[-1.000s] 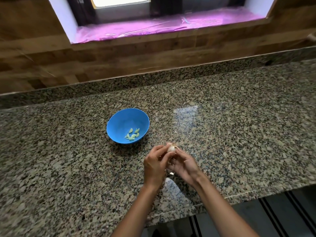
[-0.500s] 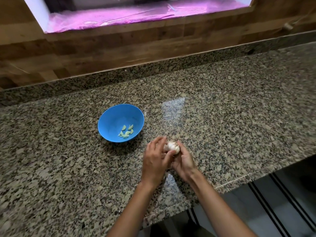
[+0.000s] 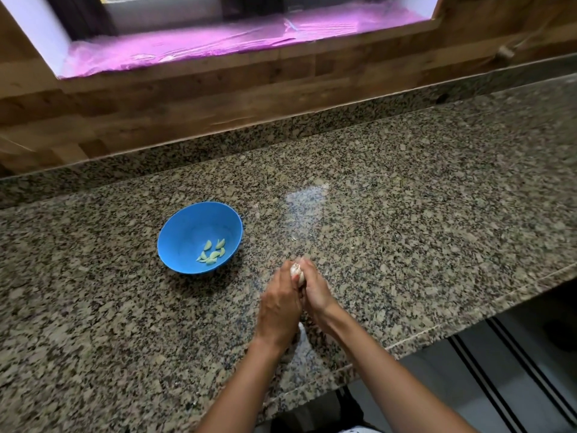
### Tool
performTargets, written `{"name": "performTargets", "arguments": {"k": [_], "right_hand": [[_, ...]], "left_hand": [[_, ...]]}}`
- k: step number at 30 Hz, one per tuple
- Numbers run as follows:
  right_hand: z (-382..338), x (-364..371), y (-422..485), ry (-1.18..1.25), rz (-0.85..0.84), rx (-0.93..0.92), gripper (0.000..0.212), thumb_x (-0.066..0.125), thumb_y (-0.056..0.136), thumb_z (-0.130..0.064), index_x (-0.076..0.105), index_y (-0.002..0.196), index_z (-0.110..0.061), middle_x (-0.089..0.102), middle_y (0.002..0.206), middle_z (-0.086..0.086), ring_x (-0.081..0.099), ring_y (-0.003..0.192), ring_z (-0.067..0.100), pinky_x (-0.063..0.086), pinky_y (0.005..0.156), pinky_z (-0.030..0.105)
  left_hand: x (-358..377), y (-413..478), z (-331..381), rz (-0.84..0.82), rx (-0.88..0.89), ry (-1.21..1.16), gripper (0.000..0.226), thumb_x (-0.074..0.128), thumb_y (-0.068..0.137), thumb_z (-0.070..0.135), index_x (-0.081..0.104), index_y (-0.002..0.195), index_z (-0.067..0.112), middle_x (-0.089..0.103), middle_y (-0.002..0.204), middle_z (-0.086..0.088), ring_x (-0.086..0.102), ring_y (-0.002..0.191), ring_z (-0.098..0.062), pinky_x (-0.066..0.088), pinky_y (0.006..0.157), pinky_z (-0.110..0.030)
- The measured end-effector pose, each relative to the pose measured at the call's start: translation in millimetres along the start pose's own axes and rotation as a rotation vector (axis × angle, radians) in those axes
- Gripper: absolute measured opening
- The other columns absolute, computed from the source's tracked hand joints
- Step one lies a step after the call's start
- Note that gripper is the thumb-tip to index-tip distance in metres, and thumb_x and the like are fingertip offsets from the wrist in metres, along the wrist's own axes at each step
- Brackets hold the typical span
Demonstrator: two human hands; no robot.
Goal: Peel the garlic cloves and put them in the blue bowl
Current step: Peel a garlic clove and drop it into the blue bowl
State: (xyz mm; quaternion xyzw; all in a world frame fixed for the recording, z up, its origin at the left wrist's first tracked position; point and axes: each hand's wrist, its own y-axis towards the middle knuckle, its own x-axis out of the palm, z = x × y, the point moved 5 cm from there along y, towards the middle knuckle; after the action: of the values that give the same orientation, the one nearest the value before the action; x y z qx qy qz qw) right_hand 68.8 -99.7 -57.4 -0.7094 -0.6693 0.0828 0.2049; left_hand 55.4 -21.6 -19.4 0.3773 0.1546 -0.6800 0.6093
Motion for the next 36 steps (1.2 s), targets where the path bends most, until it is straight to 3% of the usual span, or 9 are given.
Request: {"name": "performTargets", "arguments": {"k": [3, 6, 10, 13, 16, 20, 26, 30, 36], "right_hand": [[3, -7, 3, -0.035, 0.041, 0.022, 0.035, 0.024, 0.1, -0.041, 0.041, 0.091, -0.013, 0.047, 0.073, 0.004, 0.051, 0.07, 0.018, 0.05, 0.074, 0.037], [7, -15, 5, -0.041, 0.051, 0.075, 0.033, 0.024, 0.101, -0.038, 0.042, 0.081, -0.019, 0.044, 0.067, 0.0, 0.048, 0.06, 0.012, 0.045, 0.058, 0.023], [6, -20, 8, -0.023, 0.032, 0.108, 0.039, 0.023, 0.102, -0.035, 0.039, 0.073, -0.014, 0.045, 0.056, -0.004, 0.044, 0.04, 0.0, 0.038, 0.041, 0.015], [3, -23, 8, 0.04, 0.012, 0.152, 0.04, 0.021, 0.102, -0.039, 0.043, 0.083, -0.011, 0.05, 0.043, -0.007, 0.047, 0.038, 0.008, 0.043, 0.042, 0.021], [-3, -29, 9, 0.146, -0.008, 0.153, 0.046, 0.026, 0.1, -0.044, 0.05, 0.102, -0.005, 0.059, 0.068, 0.007, 0.059, 0.058, 0.019, 0.053, 0.059, 0.036], [-8, -33, 6, 0.172, -0.083, 0.158, 0.05, 0.023, 0.099, -0.045, 0.051, 0.109, -0.005, 0.059, 0.068, 0.006, 0.059, 0.052, 0.014, 0.051, 0.048, 0.027], [-13, -30, 0, 0.321, -0.125, 0.169, 0.018, 0.031, 0.101, -0.027, 0.044, 0.102, -0.014, 0.053, 0.109, 0.021, 0.057, 0.082, 0.024, 0.053, 0.07, 0.038], [-21, -30, -5, 0.429, -0.087, 0.164, 0.016, 0.03, 0.102, -0.021, 0.044, 0.101, -0.014, 0.058, 0.103, 0.012, 0.058, 0.078, 0.016, 0.054, 0.069, 0.033], [-13, -24, -6, 0.606, 0.045, 0.123, 0.015, 0.034, 0.1, -0.012, 0.047, 0.108, -0.012, 0.056, 0.106, 0.011, 0.057, 0.084, 0.018, 0.054, 0.057, 0.018]], "left_hand": [[9, 5, 2, -0.016, 0.021, 0.025, 0.069, 0.013, 0.102, 0.042, 0.054, 0.116, -0.011, 0.067, 0.072, -0.012, 0.06, 0.051, -0.011, 0.048, 0.049, -0.012], [17, 6, 0, -0.024, 0.005, 0.045, 0.078, 0.006, 0.1, 0.049, 0.054, 0.118, -0.009, 0.068, 0.074, -0.012, 0.064, 0.053, -0.014, 0.054, 0.046, -0.021], [22, 7, 2, -0.019, -0.083, 0.023, 0.065, 0.014, 0.099, 0.045, 0.057, 0.113, -0.002, 0.059, 0.067, 0.002, 0.055, 0.049, -0.009, 0.043, 0.04, -0.009], [23, 9, -2, -0.083, -0.173, -0.059, 0.041, 0.03, 0.1, 0.035, 0.056, 0.124, 0.012, 0.064, 0.073, 0.003, 0.062, 0.058, -0.01, 0.053, 0.049, -0.017], [20, 10, -5, -0.136, -0.198, -0.221, 0.043, 0.04, 0.092, 0.049, 0.048, 0.132, 0.035, 0.063, 0.108, 0.01, 0.064, 0.09, -0.005, 0.057, 0.075, -0.025], [5, 13, 0, 0.041, -0.167, -0.204, 0.04, 0.061, 0.084, 0.038, 0.061, 0.121, 0.022, 0.057, 0.111, 0.012, 0.059, 0.094, -0.004, 0.052, 0.077, -0.019], [8, 19, 5, 0.07, -0.128, -0.169, 0.019, 0.074, 0.078, 0.019, 0.068, 0.096, 0.015, 0.066, 0.092, 0.004, 0.061, 0.076, 0.001, 0.049, 0.067, -0.007], [15, 20, 4, 0.066, -0.101, -0.129, 0.031, 0.065, 0.086, 0.017, 0.063, 0.117, 0.012, 0.064, 0.108, 0.0, 0.062, 0.085, -0.005, 0.044, 0.075, 0.001], [32, 9, 13, 0.118, -0.102, -0.011, 0.043, 0.04, 0.093, 0.029, 0.064, 0.112, -0.001, 0.068, 0.106, -0.02, 0.069, 0.092, -0.03, 0.053, 0.081, -0.032]]}}
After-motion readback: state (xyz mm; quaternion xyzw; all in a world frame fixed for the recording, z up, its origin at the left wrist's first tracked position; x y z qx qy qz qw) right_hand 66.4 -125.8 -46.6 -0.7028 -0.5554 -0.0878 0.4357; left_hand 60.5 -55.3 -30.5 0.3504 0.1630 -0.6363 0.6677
